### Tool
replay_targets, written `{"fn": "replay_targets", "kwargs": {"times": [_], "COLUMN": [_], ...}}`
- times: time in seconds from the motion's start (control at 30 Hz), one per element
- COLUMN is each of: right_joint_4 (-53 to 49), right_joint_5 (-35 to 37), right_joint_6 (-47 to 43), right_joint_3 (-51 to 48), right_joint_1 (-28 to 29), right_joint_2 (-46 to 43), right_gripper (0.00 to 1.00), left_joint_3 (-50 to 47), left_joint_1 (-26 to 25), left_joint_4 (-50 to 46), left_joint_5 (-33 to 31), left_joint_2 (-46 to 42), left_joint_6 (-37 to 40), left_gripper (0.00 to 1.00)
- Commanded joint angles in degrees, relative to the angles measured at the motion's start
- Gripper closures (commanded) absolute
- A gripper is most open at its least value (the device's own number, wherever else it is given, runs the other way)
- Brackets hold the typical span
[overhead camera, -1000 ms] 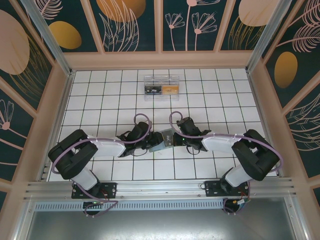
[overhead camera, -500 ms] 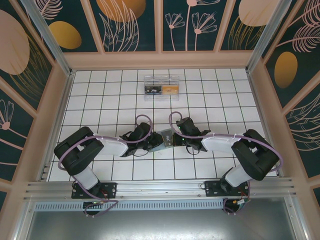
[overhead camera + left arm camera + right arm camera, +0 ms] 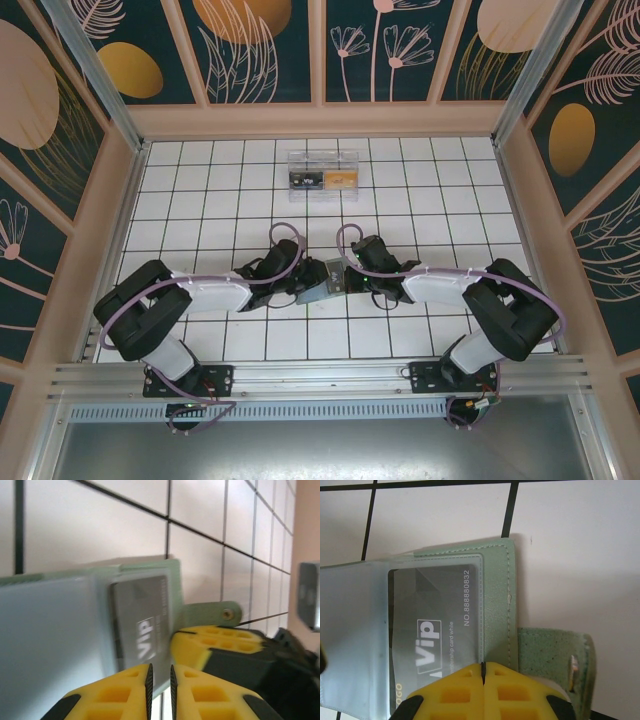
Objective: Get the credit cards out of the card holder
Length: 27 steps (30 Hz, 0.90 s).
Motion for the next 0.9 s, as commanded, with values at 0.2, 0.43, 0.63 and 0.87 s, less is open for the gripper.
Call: {"fn": "replay_targets", "kwargs": {"times": [0.2,0.43,0.63,0.87], "right_joint_4": [-5.26,-5.49,-5.01,-3.39], "right_joint_5": [2.38,3.15,2.68,0.13], "right_joint_6": [-1.64,-2.24,-2.51,-1.90], "right_joint_3": [2.82,4.14,4.00,3.73], "right_joint_1": [0.97,0.96,0.95,1.39], "right_joint_2": [-1.91,-0.09,1.98,3.97], "right_gripper": [0.85,0.87,0.97,0.99], "left_joint_3": [1.04,1.12,1.20,1.30], "left_joint_1": [-0.24,-0.23,-0.21,-0.19], "left_joint_4": [1.01,1.01,0.96,-0.92], "left_joint_5": [0.69,0.65,0.65,-0.03], "left_joint_2": [2.47,3.07,4.26,4.93], "left_joint_6": [0.10,-0.05,-0.40,-0.68], "left_gripper": [0.80,0.79,0.80,0.79]}}
